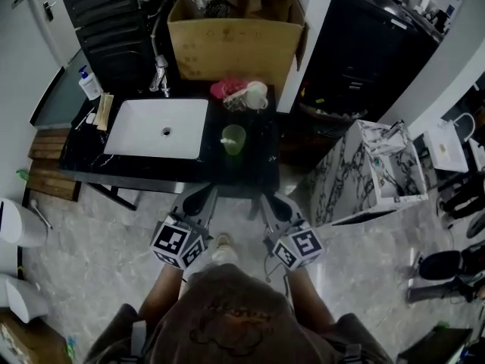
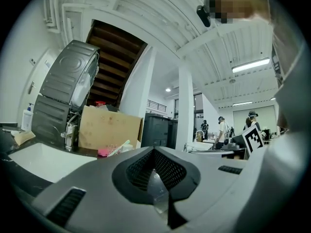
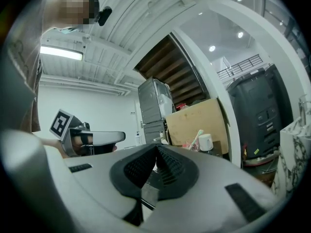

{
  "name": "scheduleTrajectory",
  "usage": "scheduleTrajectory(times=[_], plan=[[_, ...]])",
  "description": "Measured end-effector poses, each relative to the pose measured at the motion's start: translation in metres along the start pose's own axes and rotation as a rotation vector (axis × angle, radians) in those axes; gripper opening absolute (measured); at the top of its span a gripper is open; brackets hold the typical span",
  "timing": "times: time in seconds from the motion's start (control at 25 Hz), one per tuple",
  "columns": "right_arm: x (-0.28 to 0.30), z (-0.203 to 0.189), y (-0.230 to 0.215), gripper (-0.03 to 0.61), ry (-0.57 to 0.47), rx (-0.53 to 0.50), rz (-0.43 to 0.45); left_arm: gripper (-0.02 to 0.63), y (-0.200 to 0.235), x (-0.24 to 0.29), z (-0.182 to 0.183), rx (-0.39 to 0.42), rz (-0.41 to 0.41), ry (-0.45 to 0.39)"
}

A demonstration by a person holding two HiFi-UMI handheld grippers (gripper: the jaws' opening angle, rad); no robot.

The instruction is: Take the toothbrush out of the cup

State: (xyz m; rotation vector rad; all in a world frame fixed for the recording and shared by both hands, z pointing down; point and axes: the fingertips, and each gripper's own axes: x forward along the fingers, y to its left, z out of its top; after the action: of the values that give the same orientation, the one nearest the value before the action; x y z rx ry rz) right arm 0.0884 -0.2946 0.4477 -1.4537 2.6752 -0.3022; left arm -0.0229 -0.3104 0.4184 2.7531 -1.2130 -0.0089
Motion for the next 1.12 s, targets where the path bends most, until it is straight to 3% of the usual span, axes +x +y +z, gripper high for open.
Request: scheduleTrajectory(times=[0.4, 0.56, 0.64, 0.68, 1.12], plan=[[0.054, 0.0, -0.018, 0.008, 0.017, -0.02, 0.001, 0.0, 0.037, 0.027, -0.015, -0.016, -0.007, 0.049], [0.072, -0.005, -0.024, 0.123, 0.033, -0.016, 0.006, 0.0, 0.047, 0.038, -0.018, -0.034, -0.015, 0.056], [0.081, -0.008, -0.027, 0.272, 0.049, -0.02, 0.006, 0.0, 0.052, 0.043, -0.018, -0.038, -0.018, 0.06], [0.085, -0.009, -0.028, 0.291, 0.056, -0.025, 0.006, 0.0, 0.053, 0.045, -0.018, -0.04, -0.02, 0.062], [0.12, -0.022, -0.039, 0.284, 0.093, -0.078, 0.025, 0.0, 0.061, 0.056, -0.021, -0.047, -0.022, 0.077]])
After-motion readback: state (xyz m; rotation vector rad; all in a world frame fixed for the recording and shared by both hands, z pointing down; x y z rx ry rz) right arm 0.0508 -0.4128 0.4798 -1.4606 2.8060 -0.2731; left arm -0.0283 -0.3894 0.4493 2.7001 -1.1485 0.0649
